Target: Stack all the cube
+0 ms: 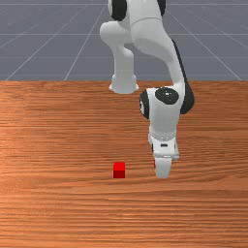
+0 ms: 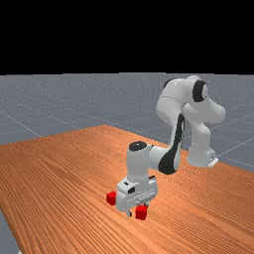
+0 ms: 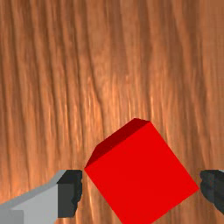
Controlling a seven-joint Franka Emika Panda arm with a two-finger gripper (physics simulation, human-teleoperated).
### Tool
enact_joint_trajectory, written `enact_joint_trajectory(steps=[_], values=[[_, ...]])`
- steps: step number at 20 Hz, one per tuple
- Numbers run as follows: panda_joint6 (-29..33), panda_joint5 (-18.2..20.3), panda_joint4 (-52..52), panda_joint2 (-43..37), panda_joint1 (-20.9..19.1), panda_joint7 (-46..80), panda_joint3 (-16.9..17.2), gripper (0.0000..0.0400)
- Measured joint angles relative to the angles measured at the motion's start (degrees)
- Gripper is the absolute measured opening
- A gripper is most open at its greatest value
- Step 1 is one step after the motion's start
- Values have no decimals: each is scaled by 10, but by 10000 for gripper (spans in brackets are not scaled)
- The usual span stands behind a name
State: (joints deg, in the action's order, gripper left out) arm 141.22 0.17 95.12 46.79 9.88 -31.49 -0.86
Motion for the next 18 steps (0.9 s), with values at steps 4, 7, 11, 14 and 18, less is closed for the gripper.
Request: enact_joint_trajectory(steps=[4, 7, 11, 14, 18], values=[[-18, -1, -20, 10, 16, 14, -3, 400], [-29, 0, -30, 13, 18, 14, -5, 226], [-13, -3, -14, 5, 13, 5, -5, 227], [11, -3, 6, -4, 7, 0, -2, 227], [26, -2, 51, -28, 7, 2, -2, 227]])
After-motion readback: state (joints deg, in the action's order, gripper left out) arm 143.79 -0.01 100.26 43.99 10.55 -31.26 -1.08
